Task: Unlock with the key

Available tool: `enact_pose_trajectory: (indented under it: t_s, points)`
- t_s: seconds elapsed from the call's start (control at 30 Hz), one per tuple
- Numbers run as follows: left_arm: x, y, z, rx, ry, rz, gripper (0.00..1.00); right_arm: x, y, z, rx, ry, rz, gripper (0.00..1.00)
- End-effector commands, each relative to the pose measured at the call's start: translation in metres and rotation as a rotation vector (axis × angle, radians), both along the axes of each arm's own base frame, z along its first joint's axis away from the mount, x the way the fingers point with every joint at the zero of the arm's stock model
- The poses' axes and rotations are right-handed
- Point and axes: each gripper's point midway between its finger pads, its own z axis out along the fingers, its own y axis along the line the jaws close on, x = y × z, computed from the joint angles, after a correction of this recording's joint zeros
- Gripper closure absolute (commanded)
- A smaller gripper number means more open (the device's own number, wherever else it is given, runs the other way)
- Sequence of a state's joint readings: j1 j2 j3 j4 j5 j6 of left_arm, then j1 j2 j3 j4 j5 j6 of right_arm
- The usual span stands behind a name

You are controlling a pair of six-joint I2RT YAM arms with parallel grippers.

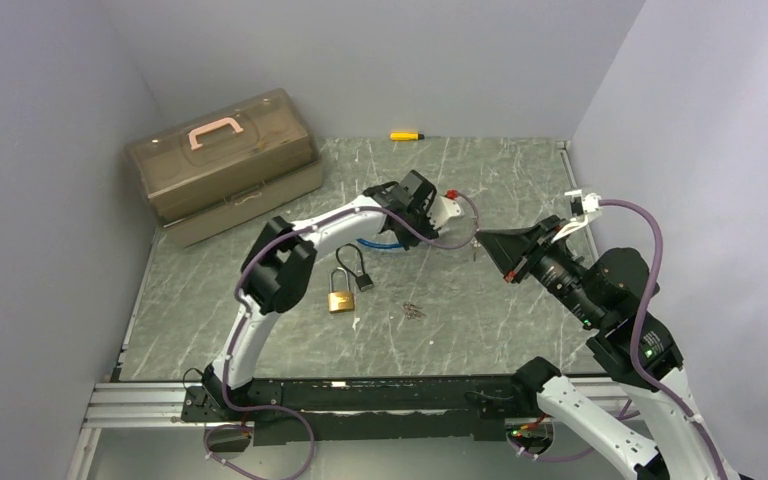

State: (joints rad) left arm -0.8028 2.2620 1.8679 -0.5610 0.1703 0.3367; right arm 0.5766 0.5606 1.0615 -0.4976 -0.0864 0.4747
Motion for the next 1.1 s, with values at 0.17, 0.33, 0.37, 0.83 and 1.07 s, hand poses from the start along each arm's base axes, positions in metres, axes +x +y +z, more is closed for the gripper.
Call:
enact_pose_trajectory:
  t_s: [0.17, 0.33, 0.37, 0.83, 1.07]
  points:
    - [-0.066, 0.069, 0.182, -0.1, -0.31, -0.308, 1.0, -0.003, -0.019, 0.042, -0.046, -0.116, -0.061, 1.0]
    - [-0.116, 0.119, 0.226, -0.094, -0.425, -0.439, 1.0, -0.004, -0.021, 0.048, -0.063, -0.129, -0.067, 1.0]
    - [-0.125, 0.127, 0.236, -0.092, -0.446, -0.457, 1.0, -0.003, -0.019, 0.046, -0.076, -0.123, -0.056, 1.0]
    - [-0.279, 0.194, 0.317, -0.387, -0.726, -0.876, 1.0, 0.044, 0.043, 0.034, -0.173, -0.095, 0.118, 1.0]
    - [-0.312, 0.195, 0.31, -0.472, -0.481, -0.899, 0.95, 0.055, 0.048, 0.051, -0.175, -0.143, 0.109, 1.0]
